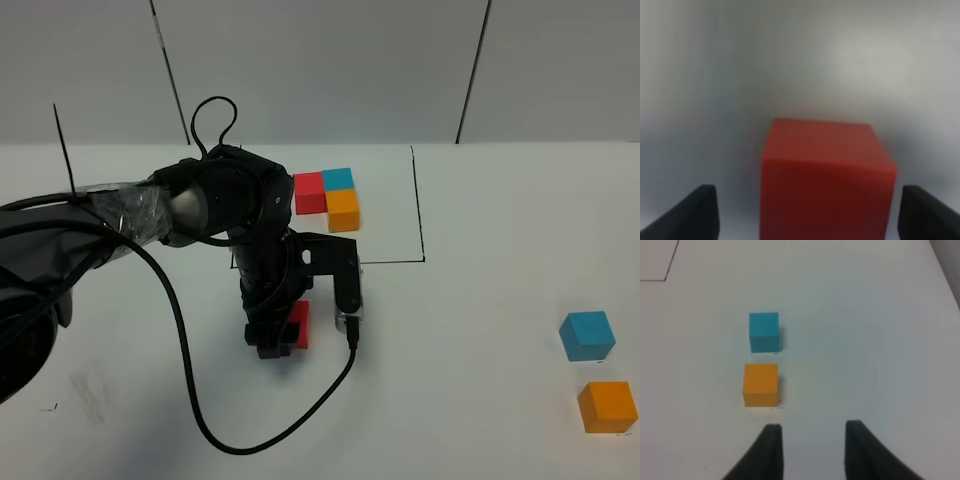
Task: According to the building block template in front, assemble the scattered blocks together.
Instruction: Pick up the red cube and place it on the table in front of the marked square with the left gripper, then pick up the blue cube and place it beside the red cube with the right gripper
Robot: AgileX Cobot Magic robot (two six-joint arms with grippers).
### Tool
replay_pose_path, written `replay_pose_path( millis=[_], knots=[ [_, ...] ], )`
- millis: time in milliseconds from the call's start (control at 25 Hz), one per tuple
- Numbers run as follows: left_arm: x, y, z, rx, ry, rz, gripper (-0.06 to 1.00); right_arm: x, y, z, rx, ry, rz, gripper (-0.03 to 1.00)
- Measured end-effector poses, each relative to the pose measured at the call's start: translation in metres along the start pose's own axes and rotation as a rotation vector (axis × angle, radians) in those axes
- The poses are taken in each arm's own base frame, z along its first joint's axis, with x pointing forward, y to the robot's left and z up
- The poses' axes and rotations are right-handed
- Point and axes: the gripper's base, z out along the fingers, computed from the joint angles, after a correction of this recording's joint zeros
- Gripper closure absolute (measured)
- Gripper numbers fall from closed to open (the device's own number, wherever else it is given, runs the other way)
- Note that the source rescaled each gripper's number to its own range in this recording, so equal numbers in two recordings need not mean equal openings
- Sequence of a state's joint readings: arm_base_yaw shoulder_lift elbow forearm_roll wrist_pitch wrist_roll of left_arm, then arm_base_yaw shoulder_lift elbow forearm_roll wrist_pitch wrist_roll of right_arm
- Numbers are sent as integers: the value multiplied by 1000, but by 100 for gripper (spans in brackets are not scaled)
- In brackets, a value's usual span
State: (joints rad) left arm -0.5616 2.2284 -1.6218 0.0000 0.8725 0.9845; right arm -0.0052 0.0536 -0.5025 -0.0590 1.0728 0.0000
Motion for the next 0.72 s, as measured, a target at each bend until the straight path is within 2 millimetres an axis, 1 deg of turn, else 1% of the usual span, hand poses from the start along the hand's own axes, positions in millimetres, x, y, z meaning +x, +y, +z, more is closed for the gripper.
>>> replay_pose_path(
  millis=[200, 480, 560, 720],
  knots=[
    [-7, 7, -18, -11, 6, -14, -4, 0, 0, 0, 0, 0, 0, 97],
    [-31, 3, -49, -5, 8, -9, -4, 0, 0, 0, 0, 0, 0, 97],
    [-36, 4, -59, -11, 4, -38, -4, 0, 0, 0, 0, 0, 0, 97],
    [-37, 6, -82, -26, -3, -133, -4, 0, 0, 0, 0, 0, 0, 97]
  ],
)
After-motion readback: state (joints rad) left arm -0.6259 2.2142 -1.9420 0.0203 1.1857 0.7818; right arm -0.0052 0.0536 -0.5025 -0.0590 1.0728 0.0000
